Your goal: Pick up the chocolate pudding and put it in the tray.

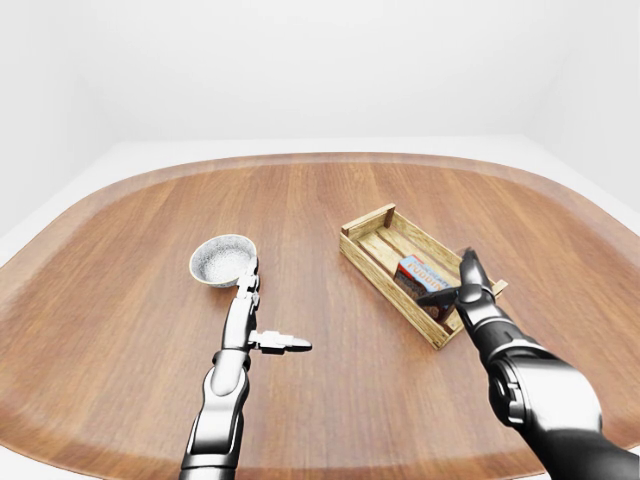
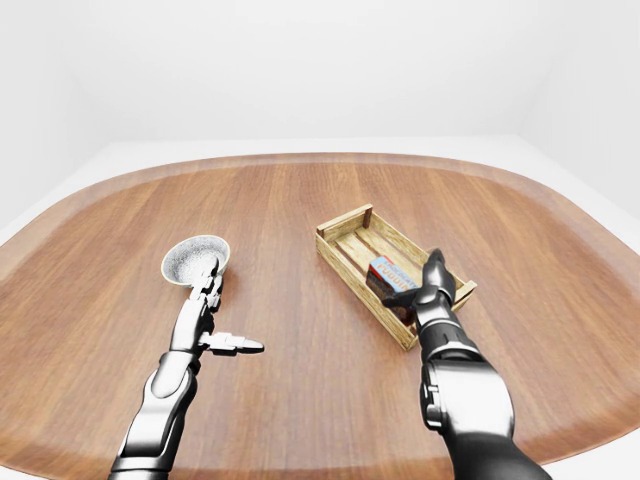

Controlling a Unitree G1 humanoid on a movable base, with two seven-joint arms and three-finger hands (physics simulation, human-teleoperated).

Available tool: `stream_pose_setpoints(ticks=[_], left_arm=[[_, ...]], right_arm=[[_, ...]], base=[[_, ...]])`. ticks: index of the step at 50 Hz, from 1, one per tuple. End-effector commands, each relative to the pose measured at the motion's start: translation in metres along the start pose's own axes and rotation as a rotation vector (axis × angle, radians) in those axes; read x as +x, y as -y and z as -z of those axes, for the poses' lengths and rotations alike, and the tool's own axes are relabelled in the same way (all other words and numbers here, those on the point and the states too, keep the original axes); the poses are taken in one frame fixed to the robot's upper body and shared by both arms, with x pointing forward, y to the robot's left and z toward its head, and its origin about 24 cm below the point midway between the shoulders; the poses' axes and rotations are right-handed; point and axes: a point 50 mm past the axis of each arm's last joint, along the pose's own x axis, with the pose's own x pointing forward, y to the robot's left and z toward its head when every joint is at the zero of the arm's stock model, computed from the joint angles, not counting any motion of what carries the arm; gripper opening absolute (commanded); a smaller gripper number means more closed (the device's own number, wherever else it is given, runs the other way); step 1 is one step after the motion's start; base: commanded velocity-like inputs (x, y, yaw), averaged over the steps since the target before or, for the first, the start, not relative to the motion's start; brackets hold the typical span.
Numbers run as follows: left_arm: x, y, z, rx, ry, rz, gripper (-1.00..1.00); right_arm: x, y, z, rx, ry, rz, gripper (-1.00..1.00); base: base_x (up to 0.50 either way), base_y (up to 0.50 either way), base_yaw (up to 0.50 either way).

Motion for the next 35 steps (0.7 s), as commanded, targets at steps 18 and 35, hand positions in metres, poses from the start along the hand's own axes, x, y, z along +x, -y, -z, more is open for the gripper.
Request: stream_pose_setpoints(ticks=[18, 35], left_arm=[[0.001, -0.002, -0.002, -0.036, 0.006, -0.008, 1.00], [0.000, -0.002, -0.001, -0.035, 0.004, -0.009, 1.00]], right_arm=[[0.002, 0.035, -0.046, 0.114, 0.232, 0.228, 1.00], [0.000, 0.060, -0.080, 0.135, 0.321, 0.311, 1.00]], base=[[0.00, 0.00, 0.00], [0.00, 0.00, 0.00]])
